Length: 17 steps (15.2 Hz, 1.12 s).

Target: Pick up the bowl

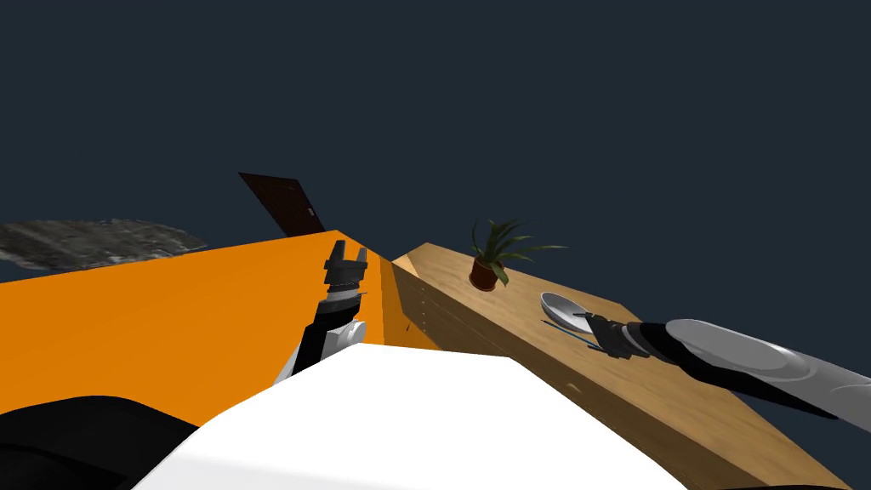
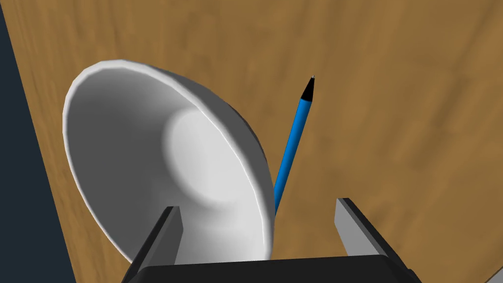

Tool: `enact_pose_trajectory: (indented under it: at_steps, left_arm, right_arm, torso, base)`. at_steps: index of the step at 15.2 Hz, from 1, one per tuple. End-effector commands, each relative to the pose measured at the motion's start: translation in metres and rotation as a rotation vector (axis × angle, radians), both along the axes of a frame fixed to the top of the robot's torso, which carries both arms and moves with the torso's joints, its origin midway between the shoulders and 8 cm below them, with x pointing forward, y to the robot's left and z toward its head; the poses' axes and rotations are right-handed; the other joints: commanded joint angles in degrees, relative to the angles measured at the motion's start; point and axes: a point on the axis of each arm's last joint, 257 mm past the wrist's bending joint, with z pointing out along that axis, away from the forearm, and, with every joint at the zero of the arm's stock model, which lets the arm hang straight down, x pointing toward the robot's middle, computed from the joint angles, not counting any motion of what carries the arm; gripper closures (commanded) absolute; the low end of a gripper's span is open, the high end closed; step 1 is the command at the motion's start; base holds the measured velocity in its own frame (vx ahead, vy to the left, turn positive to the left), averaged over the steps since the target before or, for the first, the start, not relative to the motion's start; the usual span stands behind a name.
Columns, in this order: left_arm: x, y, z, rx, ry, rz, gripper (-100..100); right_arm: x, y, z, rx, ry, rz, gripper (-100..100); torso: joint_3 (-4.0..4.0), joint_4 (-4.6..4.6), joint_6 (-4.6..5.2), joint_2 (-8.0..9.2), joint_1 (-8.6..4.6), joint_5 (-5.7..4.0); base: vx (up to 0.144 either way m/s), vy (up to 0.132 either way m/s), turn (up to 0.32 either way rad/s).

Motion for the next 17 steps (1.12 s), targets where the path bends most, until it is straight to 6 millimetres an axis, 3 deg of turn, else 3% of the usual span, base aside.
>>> enact_pose_trajectory:
  at_steps: [1,12,17]
  left_arm:
    - [0.0,0.0,0.0,0.0,0.0,0.0,0]
    - [0.0,0.0,0.0,0.0,0.0,0.0,0]
    - [0.0,0.0,0.0,0.0,0.0,0.0,0]
  right_arm:
    - [-0.003,-0.001,-0.002,0.001,-0.002,-0.001,-100]
    - [-0.028,-0.009,-0.015,0.013,-0.004,-0.034,-100]
    - [-0.049,-0.021,-0.022,-0.009,0.009,-0.054,-100]
  torso:
    - [0.0,0.0,0.0,0.0,0.0,0.0]
    - [0.07,0.03,0.02,0.11,-0.14,-0.04]
    - [0.08,0.03,0.02,0.13,-0.17,-0.05]
  base:
    - [0.007,0.001,0.065]
    - [-0.006,-0.008,0.042]
    - [-0.01,-0.01,0.048]
